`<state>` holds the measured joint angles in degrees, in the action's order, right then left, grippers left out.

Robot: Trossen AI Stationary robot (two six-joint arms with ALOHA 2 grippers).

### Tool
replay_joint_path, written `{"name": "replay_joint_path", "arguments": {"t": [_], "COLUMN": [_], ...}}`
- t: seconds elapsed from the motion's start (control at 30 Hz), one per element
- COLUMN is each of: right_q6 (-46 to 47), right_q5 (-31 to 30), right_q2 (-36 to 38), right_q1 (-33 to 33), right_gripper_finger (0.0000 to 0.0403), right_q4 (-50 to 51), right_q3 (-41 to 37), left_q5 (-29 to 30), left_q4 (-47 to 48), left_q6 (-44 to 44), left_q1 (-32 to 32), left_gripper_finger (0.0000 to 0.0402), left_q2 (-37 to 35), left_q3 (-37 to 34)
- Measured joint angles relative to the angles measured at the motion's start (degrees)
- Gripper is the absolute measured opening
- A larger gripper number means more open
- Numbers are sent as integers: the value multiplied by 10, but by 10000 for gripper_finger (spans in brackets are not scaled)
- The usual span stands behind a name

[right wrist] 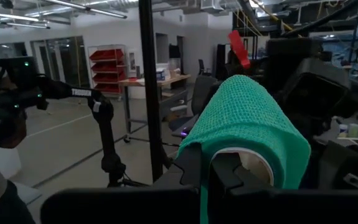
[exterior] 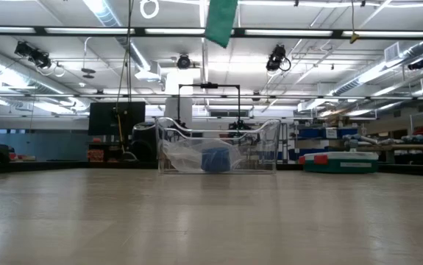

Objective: Roll bandage
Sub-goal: Roll the sky blue bandage

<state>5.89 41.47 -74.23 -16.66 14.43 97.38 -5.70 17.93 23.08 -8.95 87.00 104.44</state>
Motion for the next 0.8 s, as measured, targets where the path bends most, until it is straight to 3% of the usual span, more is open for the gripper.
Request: {"name": "replay_joint_path", "arguments": {"t": [0.1, 0.23, 0.27, 0.43, 0.6, 0.8], "right_q6": [0, 1, 1, 1, 7, -11], "right_q5": [2, 2, 2, 6, 48, 37], "right_q2": [-4, -7, -7, -6, -6, -16], "right_q1": [5, 7, 7, -6, -12, -13], "right_gripper_finger": [0, 0, 0, 0, 0, 0], "right_q4": [2, 4, 5, 8, 18, 107], "right_q3": [0, 0, 0, 0, 0, 0], "left_q5": [13, 20, 24, 38, 58, 35], "left_q4": [0, 0, -2, -18, -31, -77], "left_q6": [-18, -17, -17, -17, -53, -89], "left_q1": [0, 0, 0, -2, -16, -24], "left_gripper_finger": [153, 30, 17, 5, 4, 3], "left_q2": [0, 0, 0, -4, -11, -12], "left_q3": [0, 0, 0, 0, 26, 66]}}
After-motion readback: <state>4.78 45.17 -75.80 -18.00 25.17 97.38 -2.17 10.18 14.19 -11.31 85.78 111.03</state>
